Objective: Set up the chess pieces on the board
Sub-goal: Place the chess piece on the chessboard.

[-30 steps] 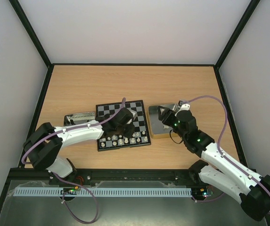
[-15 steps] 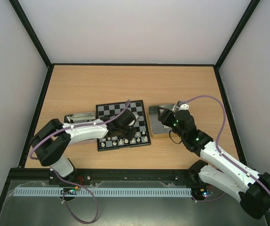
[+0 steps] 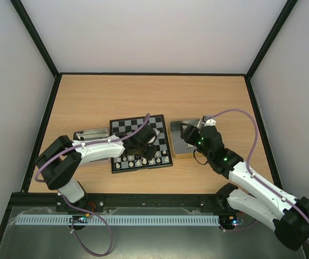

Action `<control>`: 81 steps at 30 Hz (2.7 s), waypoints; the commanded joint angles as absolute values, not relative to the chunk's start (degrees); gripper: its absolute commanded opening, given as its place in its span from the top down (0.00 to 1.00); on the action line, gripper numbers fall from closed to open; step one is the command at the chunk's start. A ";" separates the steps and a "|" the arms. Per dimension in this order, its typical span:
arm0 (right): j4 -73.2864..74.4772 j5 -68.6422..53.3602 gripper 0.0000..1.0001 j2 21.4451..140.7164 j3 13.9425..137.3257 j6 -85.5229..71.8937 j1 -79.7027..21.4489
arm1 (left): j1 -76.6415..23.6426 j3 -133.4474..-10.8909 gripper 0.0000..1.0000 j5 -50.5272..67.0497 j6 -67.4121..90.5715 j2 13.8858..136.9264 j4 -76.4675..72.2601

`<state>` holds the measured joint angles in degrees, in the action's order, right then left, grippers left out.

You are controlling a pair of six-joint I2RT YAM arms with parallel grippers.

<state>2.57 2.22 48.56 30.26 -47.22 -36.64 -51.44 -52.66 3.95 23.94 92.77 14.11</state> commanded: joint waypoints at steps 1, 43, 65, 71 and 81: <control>2.69 2.74 0.34 48.86 31.00 -47.77 -36.83 | -51.24 -53.34 0.95 2.64 22.90 92.13 17.06; 2.28 1.70 0.34 49.57 30.24 -47.94 -36.83 | -51.40 -55.64 0.93 2.03 22.02 94.57 17.77; 1.69 0.84 0.34 50.11 30.32 -48.25 -36.83 | -51.94 -54.79 0.78 2.74 21.23 93.83 19.41; 1.74 0.73 0.34 50.10 30.47 -48.27 -36.83 | -51.94 -56.01 0.76 1.74 21.08 93.19 20.43; 4.15 2.02 0.34 50.45 32.09 -49.03 -36.83 | -51.36 -57.60 0.67 0.30 23.01 89.48 20.56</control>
<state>2.42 0.21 50.04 30.26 -48.10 -36.64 -51.72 -55.33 1.85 22.02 93.34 19.29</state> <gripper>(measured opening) 0.662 0.314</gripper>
